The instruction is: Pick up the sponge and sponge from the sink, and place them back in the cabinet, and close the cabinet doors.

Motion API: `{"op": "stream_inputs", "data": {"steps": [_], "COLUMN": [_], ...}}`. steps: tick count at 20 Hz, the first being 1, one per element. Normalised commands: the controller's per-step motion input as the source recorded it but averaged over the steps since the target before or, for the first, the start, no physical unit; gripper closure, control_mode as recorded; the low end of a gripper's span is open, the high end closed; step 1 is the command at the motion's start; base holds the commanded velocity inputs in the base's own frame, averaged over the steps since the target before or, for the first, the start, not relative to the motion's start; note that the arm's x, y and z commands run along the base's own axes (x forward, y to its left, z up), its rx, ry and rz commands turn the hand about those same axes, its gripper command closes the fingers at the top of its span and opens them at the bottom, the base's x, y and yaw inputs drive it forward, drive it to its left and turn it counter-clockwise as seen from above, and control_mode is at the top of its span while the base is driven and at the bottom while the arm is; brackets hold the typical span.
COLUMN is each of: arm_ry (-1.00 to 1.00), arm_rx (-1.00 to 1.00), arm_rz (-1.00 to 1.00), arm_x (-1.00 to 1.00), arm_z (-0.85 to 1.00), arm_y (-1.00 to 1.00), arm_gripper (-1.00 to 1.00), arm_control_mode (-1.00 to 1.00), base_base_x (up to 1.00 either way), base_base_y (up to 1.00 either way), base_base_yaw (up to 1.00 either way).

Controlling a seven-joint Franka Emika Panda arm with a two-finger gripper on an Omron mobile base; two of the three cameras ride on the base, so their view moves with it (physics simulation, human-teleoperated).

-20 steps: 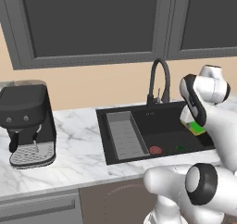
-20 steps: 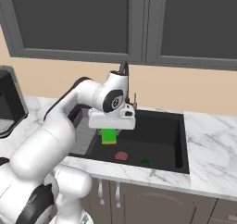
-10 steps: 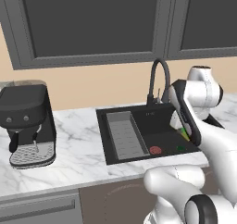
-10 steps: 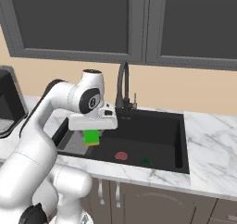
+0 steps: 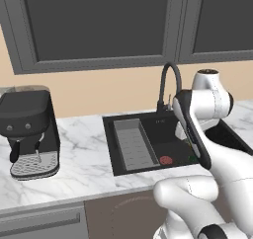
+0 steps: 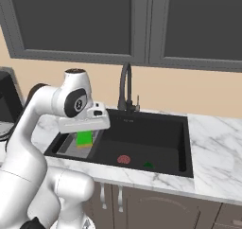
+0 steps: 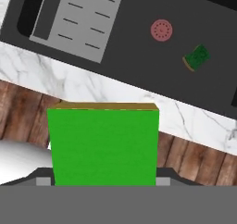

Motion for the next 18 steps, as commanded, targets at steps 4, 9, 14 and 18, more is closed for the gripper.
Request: {"op": "stream_inputs", "data": {"steps": [4,9,14,18], "arm_ry": [0.00,0.00,0.00,0.00], "arm_rx": [0.00,0.00,0.00,0.00], "arm_rz": [0.00,-0.01,-0.05,-0.09], "arm_x": [0.00,0.00,0.00,0.00], "arm_z": [0.36,0.30,0.23,0.19], "arm_y": [0.00,0.00,0.00,-0.01], "arm_gripper": [1.00,1.00,1.00,1.00], "arm_control_mode": [-1.00,-1.00,-1.00,-1.00], "base_base_x": [0.00,0.00,0.00,0.00], "base_base_y": [0.00,0.00,0.00,0.00], "base_base_yaw": [0.00,0.00,0.00,0.00]}}
